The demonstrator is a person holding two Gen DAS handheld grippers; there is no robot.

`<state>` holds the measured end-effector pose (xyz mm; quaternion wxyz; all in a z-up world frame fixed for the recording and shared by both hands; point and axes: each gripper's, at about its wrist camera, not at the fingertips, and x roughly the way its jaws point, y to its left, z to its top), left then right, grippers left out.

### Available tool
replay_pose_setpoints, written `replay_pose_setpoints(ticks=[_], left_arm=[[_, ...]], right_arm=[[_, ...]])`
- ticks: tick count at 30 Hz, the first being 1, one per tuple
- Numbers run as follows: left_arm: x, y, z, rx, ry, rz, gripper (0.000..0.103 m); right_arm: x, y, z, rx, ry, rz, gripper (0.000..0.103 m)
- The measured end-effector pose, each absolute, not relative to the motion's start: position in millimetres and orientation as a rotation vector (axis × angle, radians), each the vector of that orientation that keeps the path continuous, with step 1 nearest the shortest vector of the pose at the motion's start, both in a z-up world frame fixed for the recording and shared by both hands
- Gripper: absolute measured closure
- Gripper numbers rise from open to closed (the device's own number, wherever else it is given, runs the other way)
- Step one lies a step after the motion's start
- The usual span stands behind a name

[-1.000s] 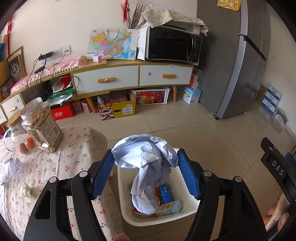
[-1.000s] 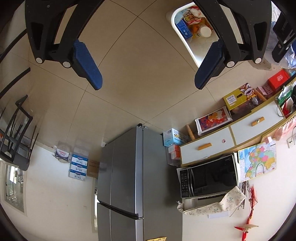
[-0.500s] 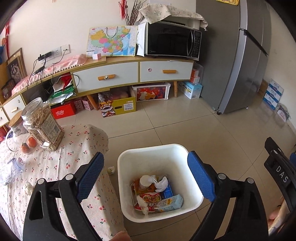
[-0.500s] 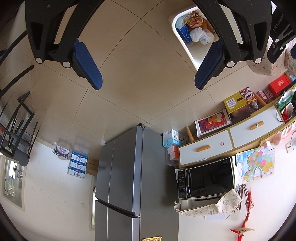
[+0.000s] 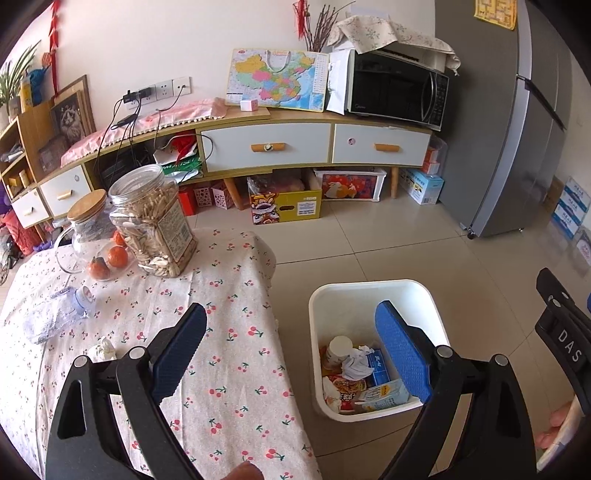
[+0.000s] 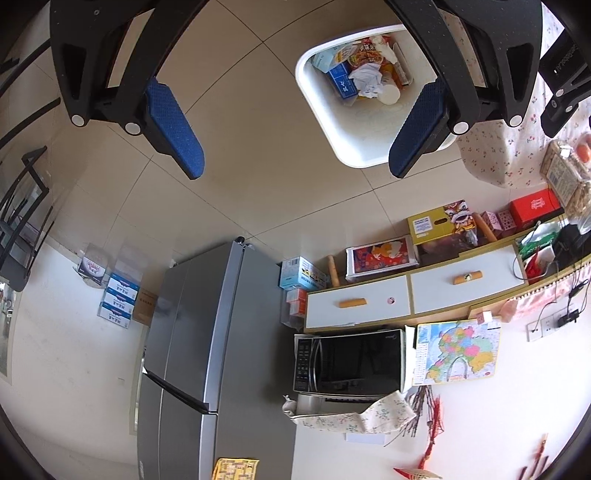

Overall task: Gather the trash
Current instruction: 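Open the left tool over the bin to drop the light-blue paper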

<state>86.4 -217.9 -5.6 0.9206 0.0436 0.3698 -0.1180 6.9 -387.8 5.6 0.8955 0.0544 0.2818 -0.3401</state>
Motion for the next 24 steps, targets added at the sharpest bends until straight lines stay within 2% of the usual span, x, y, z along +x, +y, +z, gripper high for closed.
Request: replay_pose_setpoints(ticks=[24], left_arm=[[85.7, -60.9, -16.8, 0.014, 0.795, 0.002, 0.013]], right_arm=[[48.8, -231.2, -4.7, 0.012, 0.642, -0.401, 0.007]])
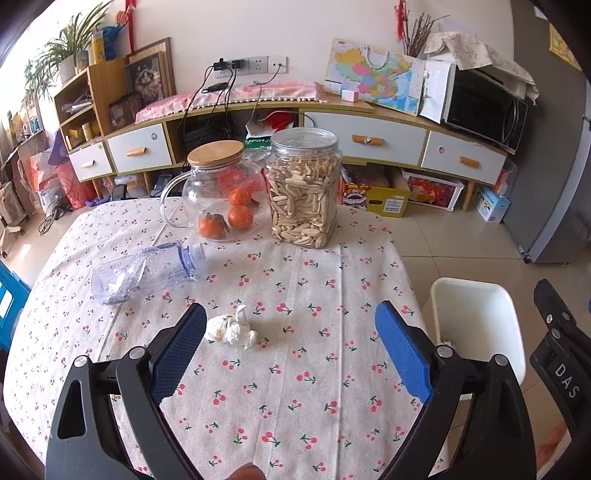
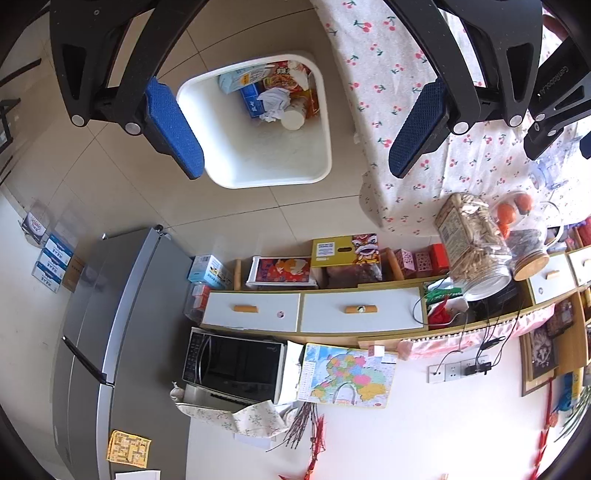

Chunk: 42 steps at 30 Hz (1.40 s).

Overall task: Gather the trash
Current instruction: 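Open the left tool over the bin to drop the light-blue paper, then move both open tools back over the table toward the bottle and tissue bundle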

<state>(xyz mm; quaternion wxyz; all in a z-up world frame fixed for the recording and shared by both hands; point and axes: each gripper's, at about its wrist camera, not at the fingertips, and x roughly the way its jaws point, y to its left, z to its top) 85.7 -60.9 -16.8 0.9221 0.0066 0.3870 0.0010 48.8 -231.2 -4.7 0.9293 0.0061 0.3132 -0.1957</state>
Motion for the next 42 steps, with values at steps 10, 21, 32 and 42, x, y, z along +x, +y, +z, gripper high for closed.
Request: replay_pose_setpoints(ticks=[10, 21, 32, 42], left_arm=[[86.0, 7.8, -24.2, -0.037, 0.815, 0.105, 0.013], [84.2, 84.7, -25.8, -0.093, 0.833, 0.23, 0.013], [81.3, 129.8, -27.1, -0.143, 0.857, 0.285, 0.013], [84.6, 143.7, -28.0, -0.157, 0.868, 0.31, 0.013]], right_arm=[[68.4, -165.3, -21.0, -0.04, 0.687, -0.294, 0.007], [104.5, -103.8, -65.1, -0.041, 0.831, -0.153, 0.007], [141.9, -47.6, -105.9, -0.02, 0.944, 0.048, 0.007], [150.8, -0.8, -129.2, -0.121, 0.986, 0.168, 0.04]])
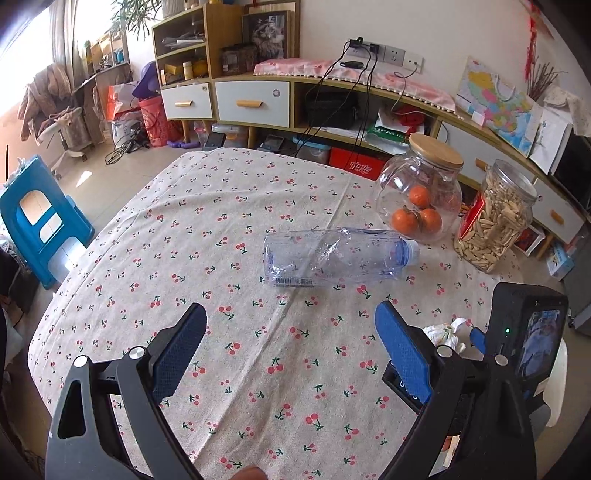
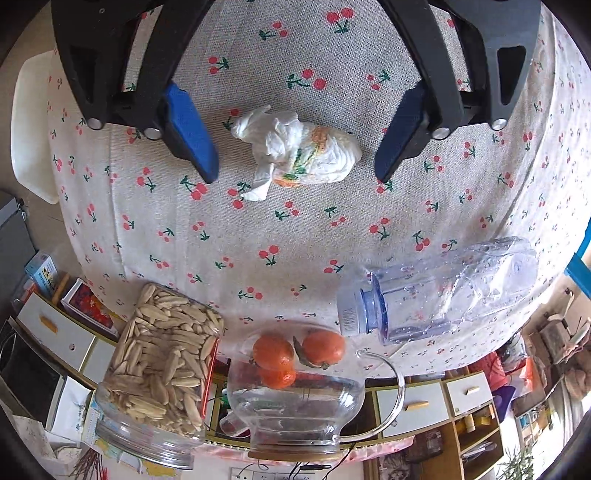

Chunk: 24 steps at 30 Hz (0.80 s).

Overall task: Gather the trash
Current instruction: 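Move both open tools back over the table toward the bottle and tissue bundle, then grasp the white tissue bundle with the right tool while the left approaches the bottle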

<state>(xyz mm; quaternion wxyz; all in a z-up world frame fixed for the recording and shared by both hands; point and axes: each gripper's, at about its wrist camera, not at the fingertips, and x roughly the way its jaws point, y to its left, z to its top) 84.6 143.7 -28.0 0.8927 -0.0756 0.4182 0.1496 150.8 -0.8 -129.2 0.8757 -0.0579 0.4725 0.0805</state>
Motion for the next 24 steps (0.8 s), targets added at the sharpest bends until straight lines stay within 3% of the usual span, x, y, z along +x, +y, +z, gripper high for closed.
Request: replay_pose_setpoints(ticks=[2, 4, 16, 24], left_arm=[[85.6, 146.0, -28.6, -0.156, 0.87, 0.316, 0.013], [86.8, 148.3, -28.3, -0.154, 0.868, 0.319, 0.013], [133.5, 133.6, -45.6, 0.032, 0.971, 0.234, 0.013], [202.7, 91.7, -67.6, 0.417, 1.039, 0.089, 0.013]], right_arm=[[148.5, 0.5, -126.9, -0.126, 0.969, 0.178, 0.056], [147.7, -2.1, -123.4, -0.118, 0.976, 0.182, 0.061], [126.5, -49.9, -77.5, -0.02, 0.943, 0.138, 0.062], [104.8, -92.7, -56.8, 0.022, 0.912, 0.104, 0.062]])
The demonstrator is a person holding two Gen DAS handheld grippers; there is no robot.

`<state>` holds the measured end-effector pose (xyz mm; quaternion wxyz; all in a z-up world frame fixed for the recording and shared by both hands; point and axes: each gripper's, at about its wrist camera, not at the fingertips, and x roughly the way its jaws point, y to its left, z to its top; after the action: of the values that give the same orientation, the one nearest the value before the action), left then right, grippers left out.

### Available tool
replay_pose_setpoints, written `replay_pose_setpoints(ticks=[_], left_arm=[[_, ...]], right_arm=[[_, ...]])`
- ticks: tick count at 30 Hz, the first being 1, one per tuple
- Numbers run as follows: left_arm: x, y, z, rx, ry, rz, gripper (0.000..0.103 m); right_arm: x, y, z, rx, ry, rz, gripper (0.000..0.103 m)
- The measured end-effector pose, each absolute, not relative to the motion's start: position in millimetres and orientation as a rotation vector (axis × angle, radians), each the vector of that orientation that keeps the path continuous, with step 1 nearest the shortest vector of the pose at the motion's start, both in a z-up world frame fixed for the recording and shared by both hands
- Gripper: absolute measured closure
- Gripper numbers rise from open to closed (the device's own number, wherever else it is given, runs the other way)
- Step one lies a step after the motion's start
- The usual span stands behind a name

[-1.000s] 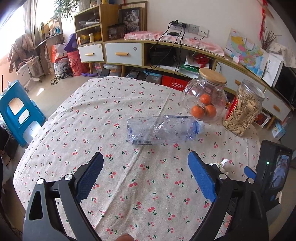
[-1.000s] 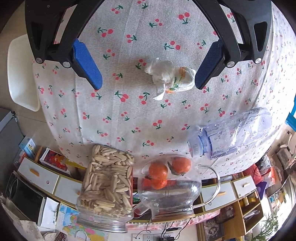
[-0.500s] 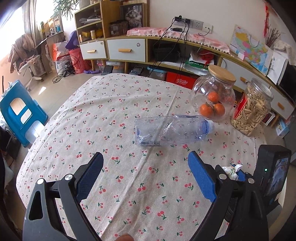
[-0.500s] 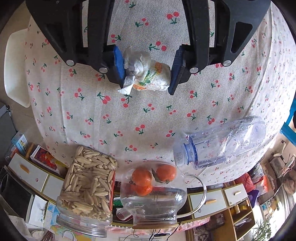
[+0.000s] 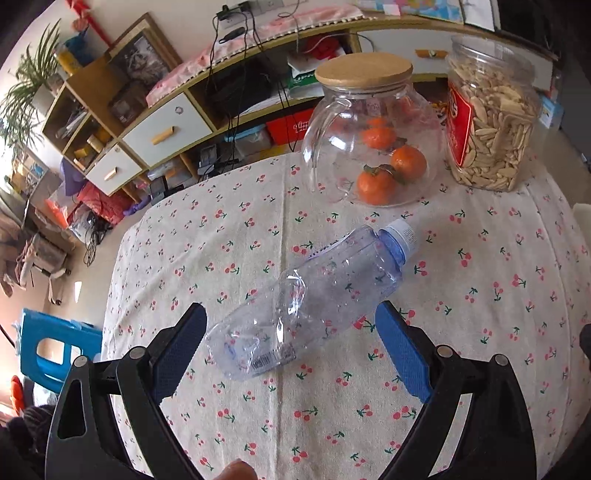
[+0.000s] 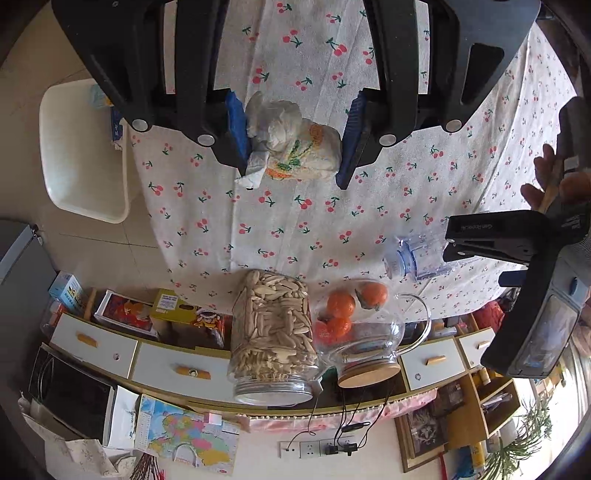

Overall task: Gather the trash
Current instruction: 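Grasp the white tissue bundle with the right tool while the left approaches the bottle, then grasp the clear plastic water bottle with the left tool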

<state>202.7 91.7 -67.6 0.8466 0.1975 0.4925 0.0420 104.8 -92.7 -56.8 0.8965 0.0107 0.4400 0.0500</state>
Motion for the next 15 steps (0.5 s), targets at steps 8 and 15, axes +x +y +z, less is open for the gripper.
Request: replay_pose_setpoints(ticks=[8, 15], left_arm=[[250.4, 65.1, -116.1, 0.654, 1.155, -0.022, 0.012], [229.9, 79.3, -116.4, 0.379, 1.135, -0.065, 0.04]], right_arm=[[111.6, -118.3, -60.3, 0.052, 0.927, 0.067, 0.061], [107.0, -122.8, -50.3, 0.033, 0.889, 0.061, 0.061]])
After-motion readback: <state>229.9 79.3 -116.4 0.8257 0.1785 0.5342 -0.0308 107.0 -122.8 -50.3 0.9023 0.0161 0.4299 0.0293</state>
